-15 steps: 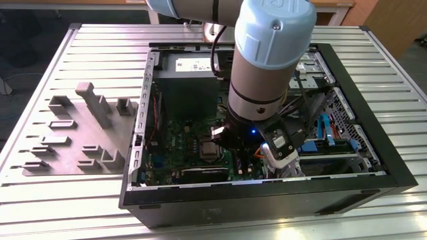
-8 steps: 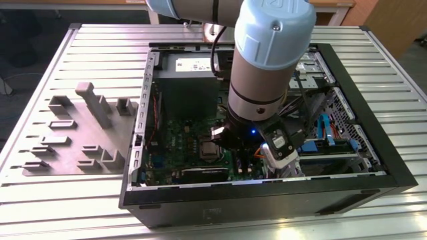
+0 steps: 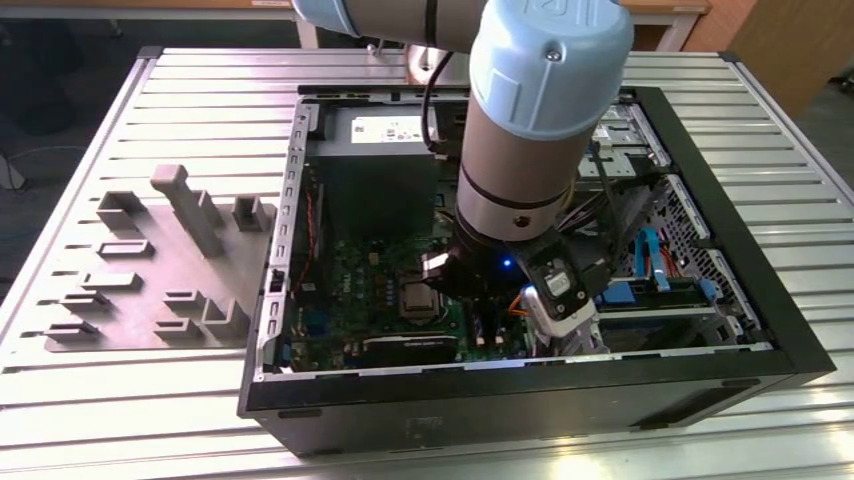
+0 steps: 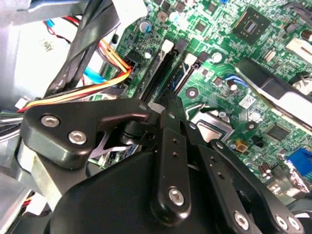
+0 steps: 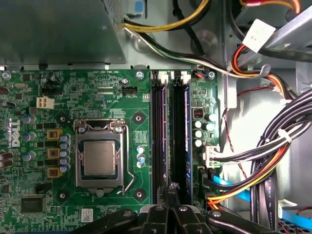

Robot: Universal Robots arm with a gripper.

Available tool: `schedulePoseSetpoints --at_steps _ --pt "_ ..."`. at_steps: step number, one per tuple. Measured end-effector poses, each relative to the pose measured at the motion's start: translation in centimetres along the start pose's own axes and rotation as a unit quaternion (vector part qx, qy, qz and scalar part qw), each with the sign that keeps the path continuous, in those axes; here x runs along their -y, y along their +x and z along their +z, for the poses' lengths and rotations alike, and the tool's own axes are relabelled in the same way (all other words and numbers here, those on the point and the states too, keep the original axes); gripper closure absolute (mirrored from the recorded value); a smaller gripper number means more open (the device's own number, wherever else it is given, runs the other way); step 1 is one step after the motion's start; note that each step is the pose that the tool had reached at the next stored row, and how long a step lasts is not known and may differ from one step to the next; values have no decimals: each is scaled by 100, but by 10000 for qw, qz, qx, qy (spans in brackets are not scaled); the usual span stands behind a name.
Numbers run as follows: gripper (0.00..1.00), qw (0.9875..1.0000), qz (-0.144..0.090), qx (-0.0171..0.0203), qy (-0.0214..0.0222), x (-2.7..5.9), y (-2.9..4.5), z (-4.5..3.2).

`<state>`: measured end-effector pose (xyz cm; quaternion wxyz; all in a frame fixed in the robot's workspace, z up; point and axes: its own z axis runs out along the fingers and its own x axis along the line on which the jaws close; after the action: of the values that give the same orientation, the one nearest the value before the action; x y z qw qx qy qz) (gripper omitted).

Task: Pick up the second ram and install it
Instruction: 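Press down the second ram until it locks into place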

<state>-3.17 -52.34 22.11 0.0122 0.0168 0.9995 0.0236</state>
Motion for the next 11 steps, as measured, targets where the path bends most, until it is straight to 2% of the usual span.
schedulePoseSetpoints --at_steps 2,5,8,11 --pt "89 10000 0 -3 13 -1 -1 -80" --pt "89 10000 0 -3 14 -3 -3 -149" --pt "89 10000 -1 -2 11 -9 -3 -154" --pt "89 10000 0 -2 -2 -52 -1 -149"
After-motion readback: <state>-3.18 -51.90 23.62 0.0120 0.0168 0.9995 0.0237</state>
